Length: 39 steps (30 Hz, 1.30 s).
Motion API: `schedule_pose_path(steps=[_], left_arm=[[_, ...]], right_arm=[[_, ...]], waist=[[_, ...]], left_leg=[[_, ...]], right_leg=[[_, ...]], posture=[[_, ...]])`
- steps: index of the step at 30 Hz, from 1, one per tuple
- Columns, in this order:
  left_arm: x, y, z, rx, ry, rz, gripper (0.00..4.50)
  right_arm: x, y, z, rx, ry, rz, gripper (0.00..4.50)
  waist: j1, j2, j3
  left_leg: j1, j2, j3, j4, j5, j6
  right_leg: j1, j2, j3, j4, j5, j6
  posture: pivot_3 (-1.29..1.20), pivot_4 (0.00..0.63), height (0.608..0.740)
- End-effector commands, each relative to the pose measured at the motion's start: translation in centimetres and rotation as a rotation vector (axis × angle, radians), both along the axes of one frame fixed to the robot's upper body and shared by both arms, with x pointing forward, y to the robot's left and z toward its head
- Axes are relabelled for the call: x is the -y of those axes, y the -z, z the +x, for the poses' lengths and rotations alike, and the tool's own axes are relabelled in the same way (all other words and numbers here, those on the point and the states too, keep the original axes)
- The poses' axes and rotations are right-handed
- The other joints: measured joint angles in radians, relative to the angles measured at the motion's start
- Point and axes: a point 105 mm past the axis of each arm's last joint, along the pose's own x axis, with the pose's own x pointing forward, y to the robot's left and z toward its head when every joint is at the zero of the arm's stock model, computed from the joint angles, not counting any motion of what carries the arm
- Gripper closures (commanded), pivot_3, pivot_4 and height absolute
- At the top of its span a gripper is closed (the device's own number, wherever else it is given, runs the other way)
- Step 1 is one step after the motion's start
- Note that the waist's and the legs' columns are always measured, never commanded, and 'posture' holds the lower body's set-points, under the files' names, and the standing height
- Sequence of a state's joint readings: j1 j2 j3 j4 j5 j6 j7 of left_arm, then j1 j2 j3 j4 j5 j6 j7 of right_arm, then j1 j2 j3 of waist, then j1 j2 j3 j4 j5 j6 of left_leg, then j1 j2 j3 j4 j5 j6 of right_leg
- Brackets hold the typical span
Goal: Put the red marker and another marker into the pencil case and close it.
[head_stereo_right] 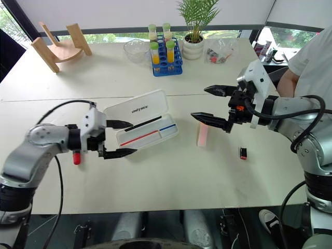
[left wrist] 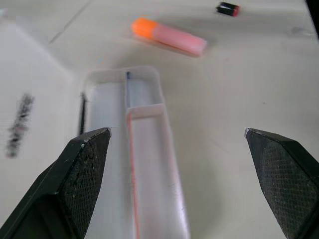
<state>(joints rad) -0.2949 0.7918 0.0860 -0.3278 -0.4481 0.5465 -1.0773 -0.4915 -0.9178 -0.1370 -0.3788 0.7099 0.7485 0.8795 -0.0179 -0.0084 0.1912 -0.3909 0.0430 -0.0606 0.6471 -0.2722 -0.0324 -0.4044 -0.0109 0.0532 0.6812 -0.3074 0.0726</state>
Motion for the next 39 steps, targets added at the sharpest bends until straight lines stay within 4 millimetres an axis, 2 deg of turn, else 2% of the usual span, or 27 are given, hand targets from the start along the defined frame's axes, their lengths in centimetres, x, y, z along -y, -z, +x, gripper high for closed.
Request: schedule_pose_path(steps=[1,3,8,13,18,25,28,35,39], left_arm=[[-2.5,-3.1,0.0,0.087,-0.126,-0.033,0.05],[-2.6,-2.7,-0.3,0.075,-0.138,-0.035,0.05],[1.6,0.4,-1.9,-0.006,0.015,-0.046,0.05],[4.1,3.3,-1.7,-0.028,0.055,-0.015,0.05],[4.7,6.0,-0.1,-0.041,0.008,0.018,0.05],[4.8,8.3,0.3,-0.113,0.012,0.038,0.05],[4.7,9.1,-0.1,-0.14,0.024,0.051,0.91],[3.4,10.5,-1.6,-0.208,0.055,0.108,4.48],[2.5,10.5,-1.9,-0.217,0.073,0.129,4.48]], right_arm=[[-0.2,-1.2,0.0,0.058,-0.02,0.012,0.0],[-0.3,-1.1,0.1,0.057,-0.025,0.016,0.0],[-0.7,-0.8,0.5,0.053,-0.039,0.02,0.0],[-0.7,-0.9,0.5,0.058,-0.036,0.02,0.0],[-0.6,-0.9,0.0,0.06,-0.021,0.024,0.0],[-0.5,-0.9,-0.2,0.062,-0.005,0.026,0.0],[-0.4,-0.9,-0.2,0.063,-0.001,0.025,0.0],[-0.3,-1.0,-0.2,0.067,0.005,0.022,0.0],[-0.4,-1.0,-0.2,0.068,0.002,0.02,0.0]], waist=[[-0.002,0.0,0.0],[0.0,0.0,0.0],[0.007,0.0,0.0],[0.004,0.0,0.0],[0.002,0.0,0.0],[0.004,0.0,0.0],[0.003,0.0,0.0],[0.002,0.001,-0.001],[0.0,0.001,-0.001]], left_leg=[[0.0,0.0,0.0,0.0,0.0,0.0],[0.0,0.0,0.0,-0.001,0.0,0.0],[0.0,0.0,0.0,0.0,0.0,0.0],[0.0,0.0,0.0,0.0,0.0,0.0],[0.0,0.0,0.0,0.0,0.0,0.0],[0.0,-0.001,0.0,0.0,0.0,0.0],[0.0,-0.001,0.0,0.0,0.0,0.0],[0.001,0.0,0.0,0.0,0.0,0.0],[0.001,0.0,0.0,0.0,0.0,0.0]], right_leg=[[0.0,0.0,0.0,0.0,0.0,0.0],[0.0,0.0,0.0,0.0,0.0,0.0],[0.0,-0.001,0.0,0.0,0.0,0.0],[0.0,-0.001,0.0,0.0,0.0,0.0],[0.0,0.0,0.001,0.0,0.0,0.0],[0.0,0.0,0.0,0.0,0.0,0.0],[0.001,0.0,0.001,0.0,0.0,0.0],[0.0,0.0,0.001,0.0,0.0,0.0],[0.001,0.0,0.001,0.0,0.0,0.0]], posture=[[0.0,0.15,0.74],[0.0,0.15,0.74],[0.0,0.15,0.74],[0.0,0.15,0.74],[0.0,0.15,0.74],[0.0,0.15,0.74],[0.0,0.15,0.74],[0.0,0.15,0.74],[0.0,0.15,0.74]])
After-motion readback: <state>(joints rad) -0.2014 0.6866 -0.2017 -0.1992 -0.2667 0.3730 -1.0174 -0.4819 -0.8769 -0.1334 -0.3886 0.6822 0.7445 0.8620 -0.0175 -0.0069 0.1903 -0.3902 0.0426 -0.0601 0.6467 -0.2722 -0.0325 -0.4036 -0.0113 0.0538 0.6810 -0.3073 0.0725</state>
